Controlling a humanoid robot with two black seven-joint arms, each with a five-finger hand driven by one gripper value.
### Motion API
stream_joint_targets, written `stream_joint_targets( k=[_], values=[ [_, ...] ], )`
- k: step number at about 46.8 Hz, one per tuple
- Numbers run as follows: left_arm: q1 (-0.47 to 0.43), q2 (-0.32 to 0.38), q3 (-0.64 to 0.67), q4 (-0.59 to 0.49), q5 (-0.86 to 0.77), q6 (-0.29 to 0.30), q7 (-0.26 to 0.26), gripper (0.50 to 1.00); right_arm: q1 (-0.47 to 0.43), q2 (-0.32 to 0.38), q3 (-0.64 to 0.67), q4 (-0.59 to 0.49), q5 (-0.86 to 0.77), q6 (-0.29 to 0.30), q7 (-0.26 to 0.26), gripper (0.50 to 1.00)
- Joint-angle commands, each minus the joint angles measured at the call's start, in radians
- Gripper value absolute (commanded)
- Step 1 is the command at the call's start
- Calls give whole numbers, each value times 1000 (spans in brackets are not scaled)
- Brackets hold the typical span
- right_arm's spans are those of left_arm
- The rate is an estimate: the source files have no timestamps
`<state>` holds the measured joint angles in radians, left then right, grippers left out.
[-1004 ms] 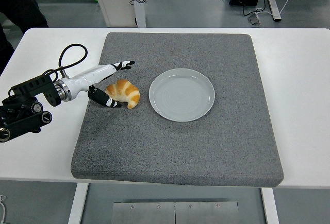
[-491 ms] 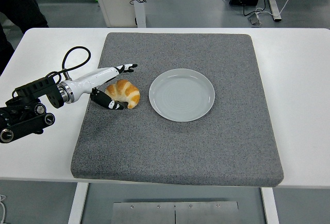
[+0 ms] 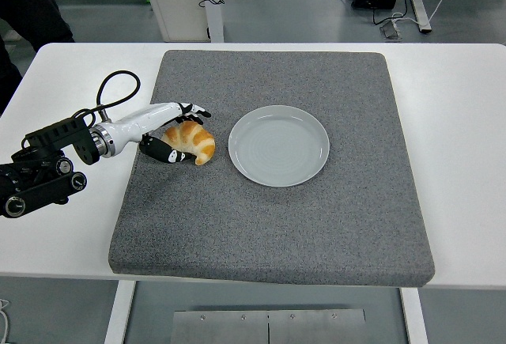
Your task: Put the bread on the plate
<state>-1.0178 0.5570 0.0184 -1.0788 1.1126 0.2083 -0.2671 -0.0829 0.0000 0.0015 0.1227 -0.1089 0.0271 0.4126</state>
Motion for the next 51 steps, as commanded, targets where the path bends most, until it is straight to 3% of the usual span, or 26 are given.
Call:
stream_joint_targets(
  k=[1, 8, 17, 38, 51],
  values=[
    [1, -2, 0, 0, 0, -1, 0, 698, 0, 0, 0, 0, 0, 0, 0, 1000],
    [4, -2, 0, 0, -2, -1, 2, 643, 0, 0, 0, 0, 0, -1, 0, 1000],
    [-11, 1, -6, 0, -17, -3, 3, 625, 0, 0, 0, 0, 0, 0, 0, 1000],
    [-108, 49, -46, -6, -23, -21, -1, 627, 0, 0, 0, 0, 0, 0, 0, 1000],
    [-209, 84, -49, -6, -22, -72, -4, 628, 0, 0, 0, 0, 0, -1, 0, 1000]
  ],
)
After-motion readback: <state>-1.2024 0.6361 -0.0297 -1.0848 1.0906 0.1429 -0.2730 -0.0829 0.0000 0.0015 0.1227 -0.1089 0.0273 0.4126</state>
